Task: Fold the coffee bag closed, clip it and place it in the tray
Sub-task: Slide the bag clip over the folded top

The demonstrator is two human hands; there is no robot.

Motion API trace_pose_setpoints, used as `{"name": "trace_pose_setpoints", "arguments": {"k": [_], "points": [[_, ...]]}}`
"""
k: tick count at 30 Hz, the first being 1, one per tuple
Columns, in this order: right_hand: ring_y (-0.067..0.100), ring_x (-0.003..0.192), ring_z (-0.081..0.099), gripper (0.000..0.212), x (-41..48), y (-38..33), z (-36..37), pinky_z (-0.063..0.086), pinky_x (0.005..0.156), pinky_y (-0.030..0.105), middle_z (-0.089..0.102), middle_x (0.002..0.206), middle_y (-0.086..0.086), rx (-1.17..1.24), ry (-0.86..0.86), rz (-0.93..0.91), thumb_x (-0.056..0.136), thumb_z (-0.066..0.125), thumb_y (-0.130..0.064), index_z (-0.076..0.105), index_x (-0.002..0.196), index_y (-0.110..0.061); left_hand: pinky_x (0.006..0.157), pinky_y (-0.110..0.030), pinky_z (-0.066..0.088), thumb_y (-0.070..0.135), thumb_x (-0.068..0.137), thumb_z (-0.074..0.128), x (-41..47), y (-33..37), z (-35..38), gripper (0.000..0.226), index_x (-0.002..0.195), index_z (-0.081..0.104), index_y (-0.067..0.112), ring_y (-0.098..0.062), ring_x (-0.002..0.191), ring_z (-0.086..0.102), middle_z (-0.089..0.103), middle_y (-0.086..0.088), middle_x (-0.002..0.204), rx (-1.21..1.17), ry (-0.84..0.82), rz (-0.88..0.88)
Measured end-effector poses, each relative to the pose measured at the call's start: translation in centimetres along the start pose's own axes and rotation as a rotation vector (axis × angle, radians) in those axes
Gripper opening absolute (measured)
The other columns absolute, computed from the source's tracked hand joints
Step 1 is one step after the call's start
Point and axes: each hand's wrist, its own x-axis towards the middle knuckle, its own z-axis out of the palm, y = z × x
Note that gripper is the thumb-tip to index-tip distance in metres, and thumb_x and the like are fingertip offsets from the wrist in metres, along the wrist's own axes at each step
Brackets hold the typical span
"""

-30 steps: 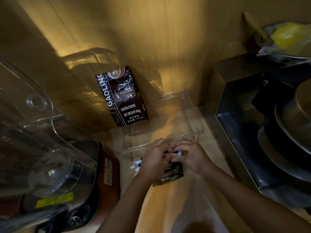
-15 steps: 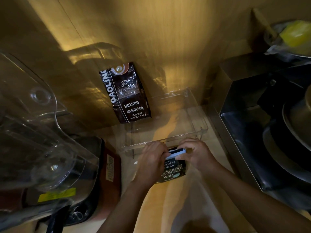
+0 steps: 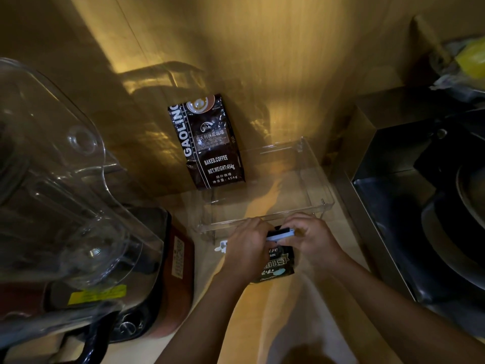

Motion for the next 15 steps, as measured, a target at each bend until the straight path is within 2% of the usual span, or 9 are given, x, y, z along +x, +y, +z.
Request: {"name": "trace_pose_setpoints", "arguments": {"k": [8,11,15], "points": [[0.023,0.09,0.055,0.015,-0.1,0.0,0.2,0.045,0.085,0.052,0.062,0.088,0.003,-0.018,0.005,0.007,0.068,0.075,-0.009,0.07,0.081,-0.006,0.067,-0.029,0.033,0.006,0.075,0.061,0.1,0.4,0.4,0.014,0.088,0.063,0.009,-0.027,0.084,0.056,0.065,-0.011,0.088,0.024,0.051,-0.05],[0.022,0.086,0.057,0.013,-0.1,-0.1,0.1,0.047,0.082,0.049,0.063,0.086,0.006,-0.007,0.012,0.002,0.067,0.075,-0.007,0.07,0.079,-0.005,0.073,-0.03,0.036,0.011,0.079,0.059,0.2,0.2,0.3,0.018,0.096,0.061,0.012,-0.024,0.092,0.054,0.064,-0.009,0.096,0.005,-0.001,-0.049],[0.02,0.086,0.057,0.013,-0.2,0.0,-0.1,0.049,0.08,0.047,0.062,0.087,0.005,-0.023,0.008,0.0,0.068,0.072,-0.005,0.069,0.081,-0.006,0.079,-0.03,0.037,0.024,0.078,0.065,0.1,-0.8,-0.6,0.024,0.1,0.06,0.016,-0.02,0.098,0.05,0.061,-0.004,0.102,-0.035,-0.102,-0.113]]}}
